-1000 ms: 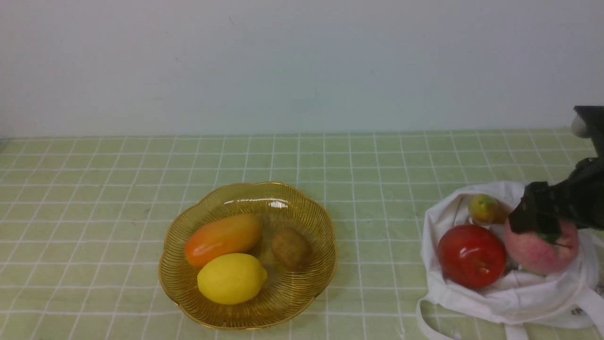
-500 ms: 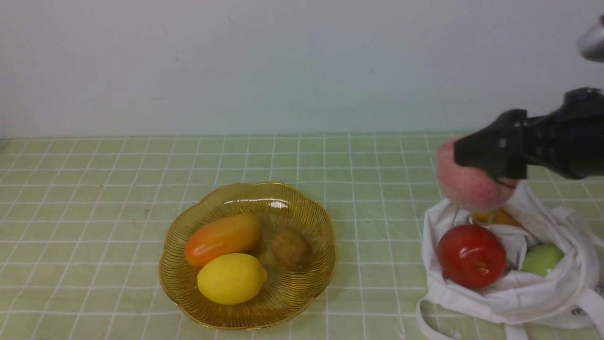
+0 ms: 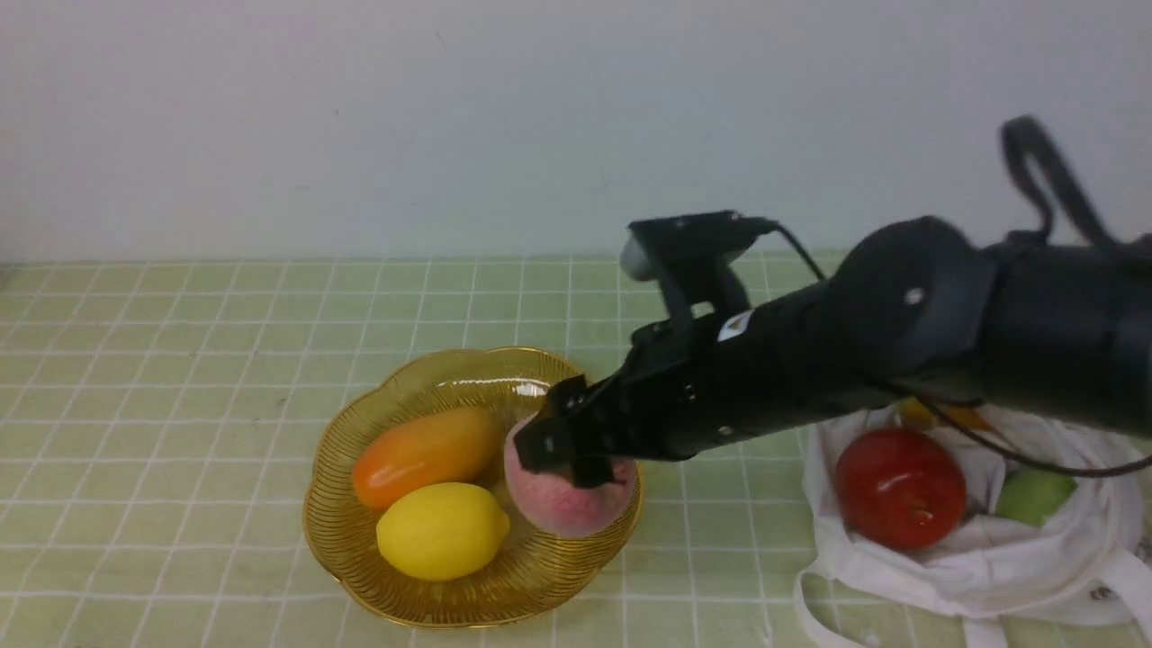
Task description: Take the fruit out of the bag on the green coffee tablecloth and place them on the plate.
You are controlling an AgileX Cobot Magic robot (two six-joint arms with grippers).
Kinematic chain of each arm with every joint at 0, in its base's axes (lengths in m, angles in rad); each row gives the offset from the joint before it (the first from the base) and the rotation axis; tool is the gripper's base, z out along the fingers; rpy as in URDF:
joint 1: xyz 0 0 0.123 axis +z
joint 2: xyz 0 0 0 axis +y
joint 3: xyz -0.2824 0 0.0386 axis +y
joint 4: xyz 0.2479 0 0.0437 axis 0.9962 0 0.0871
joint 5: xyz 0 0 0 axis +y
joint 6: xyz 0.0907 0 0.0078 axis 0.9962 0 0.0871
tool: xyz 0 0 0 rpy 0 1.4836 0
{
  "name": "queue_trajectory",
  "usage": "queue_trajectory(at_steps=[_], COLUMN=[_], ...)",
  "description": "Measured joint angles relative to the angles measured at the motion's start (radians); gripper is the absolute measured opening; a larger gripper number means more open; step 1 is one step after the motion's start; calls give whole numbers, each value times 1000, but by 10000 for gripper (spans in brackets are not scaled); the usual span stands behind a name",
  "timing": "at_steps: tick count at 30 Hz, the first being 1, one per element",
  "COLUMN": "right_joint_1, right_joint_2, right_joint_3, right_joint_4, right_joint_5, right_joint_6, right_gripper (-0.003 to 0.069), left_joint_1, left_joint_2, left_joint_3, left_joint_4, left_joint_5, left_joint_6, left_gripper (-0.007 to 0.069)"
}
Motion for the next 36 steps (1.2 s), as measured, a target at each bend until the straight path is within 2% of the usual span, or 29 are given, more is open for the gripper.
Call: queue_trajectory(at_steps=[8, 16, 21, 24, 26, 29, 30, 32, 35, 36], right_joint_1=[31, 32, 32, 32, 29, 20, 16, 11, -8, -12], right_joint_2=[169, 185, 178, 135, 90, 13, -15, -54, -213, -243], right_joint_3=[-55, -73, -112, -162, -204, -253, -271, -292, -345, -350], right_joint_4=[-1, -46, -58, -122, -185, -270, -319, -375, -602, -657], right_joint_5=[-14, -30, -9, 62, 148, 246, 289, 331, 489, 513], right_joint_6=[-7, -10, -10, -8, 33, 139, 177, 226, 417, 449], right_gripper=[566, 685, 691, 687, 647, 550, 493, 426, 144, 104], left_joint_1=[0, 0, 0, 0, 0, 0, 0, 0, 0, 0], left_joint_2=[0, 0, 0, 0, 0, 0, 0, 0, 0, 0], left_joint_3=[0, 0, 0, 0, 0, 0, 0, 0, 0, 0], left_joint_4=[0, 0, 0, 0, 0, 0, 0, 0, 0, 0], left_joint_5=[0, 0, 0, 0, 0, 0, 0, 0, 0, 0], left_joint_6=[0, 0, 0, 0, 0, 0, 0, 0, 0, 0], left_gripper=[-8, -8, -8, -8, -8, -8, -8, -8, -8, -8])
